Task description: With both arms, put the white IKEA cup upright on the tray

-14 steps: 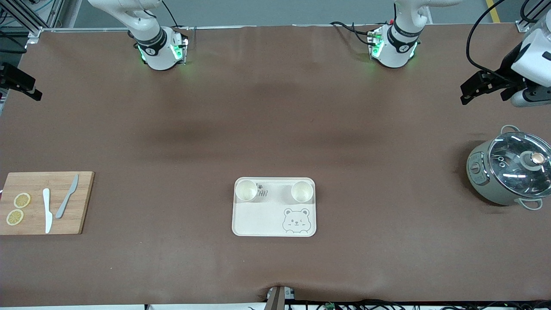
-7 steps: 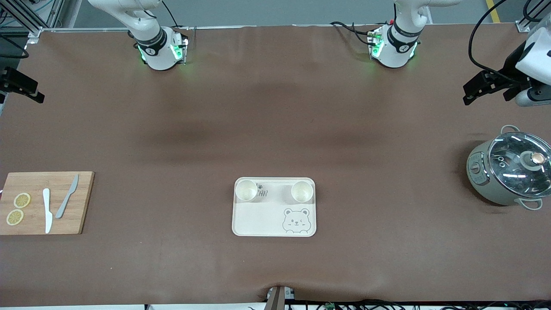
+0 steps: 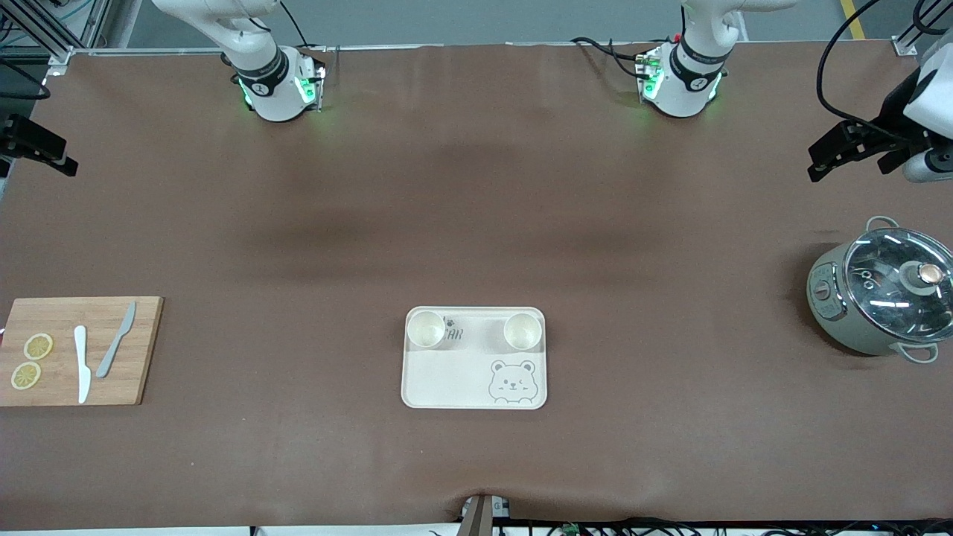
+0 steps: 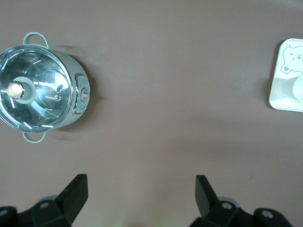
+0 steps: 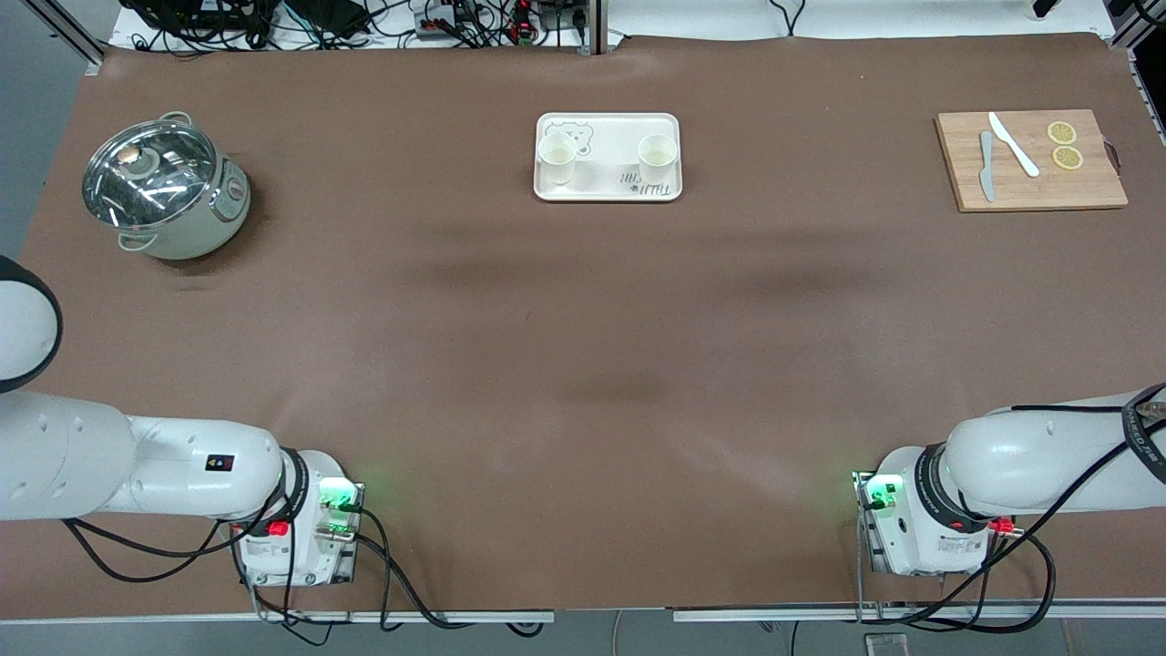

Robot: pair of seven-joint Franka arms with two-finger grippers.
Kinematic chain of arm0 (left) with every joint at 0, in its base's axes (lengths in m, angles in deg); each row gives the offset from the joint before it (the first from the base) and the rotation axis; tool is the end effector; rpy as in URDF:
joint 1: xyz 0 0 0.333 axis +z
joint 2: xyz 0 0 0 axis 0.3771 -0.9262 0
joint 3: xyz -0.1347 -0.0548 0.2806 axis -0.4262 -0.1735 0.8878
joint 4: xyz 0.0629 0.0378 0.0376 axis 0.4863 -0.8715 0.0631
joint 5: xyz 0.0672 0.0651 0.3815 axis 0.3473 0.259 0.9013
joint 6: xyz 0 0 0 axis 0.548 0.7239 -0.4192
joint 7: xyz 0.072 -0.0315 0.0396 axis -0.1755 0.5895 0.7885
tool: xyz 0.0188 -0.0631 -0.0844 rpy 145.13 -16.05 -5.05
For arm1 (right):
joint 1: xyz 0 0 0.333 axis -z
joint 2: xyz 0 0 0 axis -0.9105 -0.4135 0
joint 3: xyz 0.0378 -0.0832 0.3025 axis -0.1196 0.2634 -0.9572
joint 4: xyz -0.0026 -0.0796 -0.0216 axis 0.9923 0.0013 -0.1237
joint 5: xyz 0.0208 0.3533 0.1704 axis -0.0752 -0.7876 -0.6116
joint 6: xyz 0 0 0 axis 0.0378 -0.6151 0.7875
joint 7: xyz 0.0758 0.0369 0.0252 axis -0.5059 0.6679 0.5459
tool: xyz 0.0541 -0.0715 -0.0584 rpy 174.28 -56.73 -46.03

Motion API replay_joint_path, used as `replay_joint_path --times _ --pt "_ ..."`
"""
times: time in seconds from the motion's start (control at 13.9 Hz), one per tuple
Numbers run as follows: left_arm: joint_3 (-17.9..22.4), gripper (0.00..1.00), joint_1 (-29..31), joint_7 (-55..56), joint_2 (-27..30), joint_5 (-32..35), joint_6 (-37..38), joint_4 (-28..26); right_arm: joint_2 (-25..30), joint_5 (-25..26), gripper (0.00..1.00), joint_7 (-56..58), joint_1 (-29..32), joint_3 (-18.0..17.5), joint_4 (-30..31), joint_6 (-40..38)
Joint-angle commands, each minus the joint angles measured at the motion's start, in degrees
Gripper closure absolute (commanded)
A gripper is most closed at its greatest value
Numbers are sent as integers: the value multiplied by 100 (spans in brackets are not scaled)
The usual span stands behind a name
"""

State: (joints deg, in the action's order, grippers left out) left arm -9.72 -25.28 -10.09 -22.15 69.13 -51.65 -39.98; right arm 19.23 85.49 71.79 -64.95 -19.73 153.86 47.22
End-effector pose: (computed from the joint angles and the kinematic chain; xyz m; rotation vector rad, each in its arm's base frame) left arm 0.5211 -0.0420 0.6500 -3.1003 -0.1452 -0.0339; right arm 0.5236 -0.0561 0.6626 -3.1153 0.0158 0.0580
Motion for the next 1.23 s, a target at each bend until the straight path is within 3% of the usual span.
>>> replay_joint_path --times 0.0,1.15 --pt "34 0 23 -75 -7 -135 -4 153 -56 85 0 58 78 -48 -137 -101" --pt "-106 0 93 -285 20 -178 611 268 -56 59 0 58 96 -39 -137 -101"
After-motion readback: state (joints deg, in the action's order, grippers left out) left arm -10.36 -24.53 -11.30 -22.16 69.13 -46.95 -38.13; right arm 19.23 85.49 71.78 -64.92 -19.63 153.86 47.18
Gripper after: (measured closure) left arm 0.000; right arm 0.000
